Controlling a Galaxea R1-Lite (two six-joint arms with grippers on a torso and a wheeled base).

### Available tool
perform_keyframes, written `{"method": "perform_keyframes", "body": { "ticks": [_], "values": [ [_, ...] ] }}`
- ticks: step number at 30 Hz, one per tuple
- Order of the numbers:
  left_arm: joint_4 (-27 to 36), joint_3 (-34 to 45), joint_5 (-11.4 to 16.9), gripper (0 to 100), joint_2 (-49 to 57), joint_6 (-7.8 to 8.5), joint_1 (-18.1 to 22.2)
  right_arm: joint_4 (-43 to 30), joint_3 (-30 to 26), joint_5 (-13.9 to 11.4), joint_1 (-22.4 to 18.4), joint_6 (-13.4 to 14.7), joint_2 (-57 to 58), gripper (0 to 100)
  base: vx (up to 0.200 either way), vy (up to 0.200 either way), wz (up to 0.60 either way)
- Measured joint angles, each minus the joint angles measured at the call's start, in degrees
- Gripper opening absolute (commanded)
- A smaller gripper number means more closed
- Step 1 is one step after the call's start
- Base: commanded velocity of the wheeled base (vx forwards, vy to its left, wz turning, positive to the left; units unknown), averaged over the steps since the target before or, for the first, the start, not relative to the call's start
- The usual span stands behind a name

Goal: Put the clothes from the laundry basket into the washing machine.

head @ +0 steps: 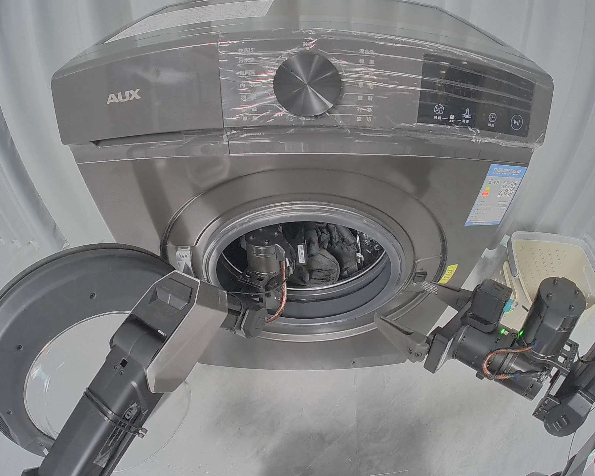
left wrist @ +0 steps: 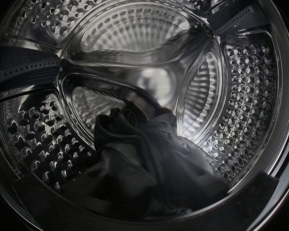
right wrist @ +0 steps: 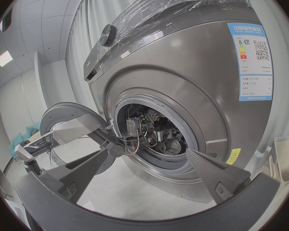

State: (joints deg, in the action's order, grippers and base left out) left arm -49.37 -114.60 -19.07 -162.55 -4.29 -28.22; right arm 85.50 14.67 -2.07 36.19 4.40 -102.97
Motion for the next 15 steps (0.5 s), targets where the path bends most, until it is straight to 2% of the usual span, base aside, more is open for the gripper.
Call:
{"method": "perform_keyframes", "body": {
  "ticks": [7,15],
  "values": [
    [0.40,0.93,0.00,100,1.91,-0.22,-2.21,0.00,0.00,-0.02,-0.06,0.00,0.05,100,0.000,0.000,0.00],
    [-0.27,7.98,0.00,100,5.71,-0.17,-4.50,-0.02,0.00,0.00,-0.09,0.00,0.24,100,0.000,0.000,0.00]
  ]
}}
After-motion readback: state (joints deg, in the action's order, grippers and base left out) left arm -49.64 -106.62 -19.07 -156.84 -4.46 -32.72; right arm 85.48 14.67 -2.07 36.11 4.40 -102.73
